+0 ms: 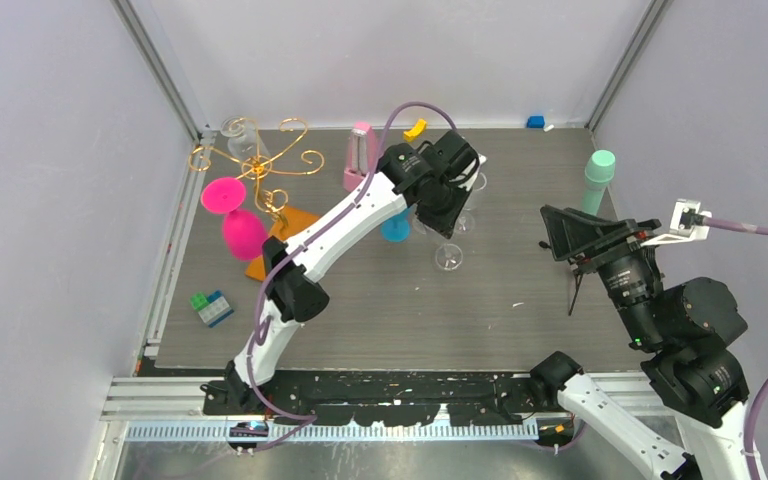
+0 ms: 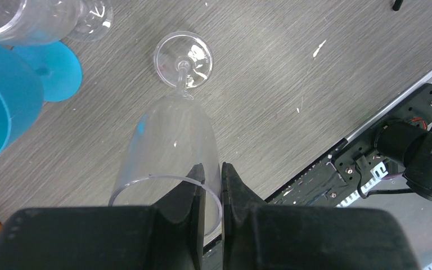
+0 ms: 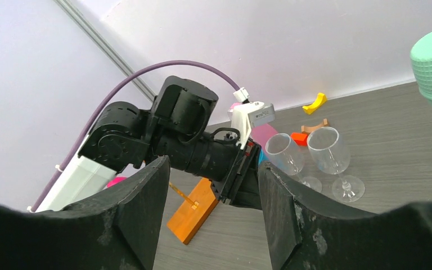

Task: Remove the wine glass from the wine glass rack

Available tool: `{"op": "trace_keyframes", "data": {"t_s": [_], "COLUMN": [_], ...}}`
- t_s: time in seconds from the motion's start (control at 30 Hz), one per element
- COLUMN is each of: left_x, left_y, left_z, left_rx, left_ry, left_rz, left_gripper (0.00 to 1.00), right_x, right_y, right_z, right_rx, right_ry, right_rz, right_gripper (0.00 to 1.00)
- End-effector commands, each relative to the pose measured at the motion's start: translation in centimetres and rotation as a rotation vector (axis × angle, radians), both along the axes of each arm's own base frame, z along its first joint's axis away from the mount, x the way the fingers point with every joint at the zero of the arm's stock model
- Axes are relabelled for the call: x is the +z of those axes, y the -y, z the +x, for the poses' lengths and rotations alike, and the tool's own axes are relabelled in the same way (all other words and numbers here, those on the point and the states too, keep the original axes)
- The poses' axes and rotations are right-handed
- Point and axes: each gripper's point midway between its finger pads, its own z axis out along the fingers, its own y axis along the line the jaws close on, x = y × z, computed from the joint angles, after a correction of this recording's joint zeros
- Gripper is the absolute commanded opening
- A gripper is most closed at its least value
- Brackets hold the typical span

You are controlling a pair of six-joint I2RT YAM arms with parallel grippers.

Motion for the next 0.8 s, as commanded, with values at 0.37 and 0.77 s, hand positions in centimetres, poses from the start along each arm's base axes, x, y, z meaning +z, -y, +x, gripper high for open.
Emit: {"op": "trace_keyframes", "data": {"t_s": [0.37, 0.77], "left_x": [0.2, 1.5], "left_y": [2.4, 4.3], "left_z": [-0.3, 0.3], "left_rx": [-0.060, -0.064], "left_ry": [0.010, 0.030], "left_rz": [-0.053, -0.145], "left_gripper": [0.03, 0.32], "right_x": [-0.7, -1.4], "right_y": [0.2, 0.0], "right_z": [-0.6, -0.2], "right_rx": [0.007, 0.002], "right_ry": [-0.023, -0.047], "right_rz": [-0.022, -0.022], "right_gripper": [0.64, 0.64]}}
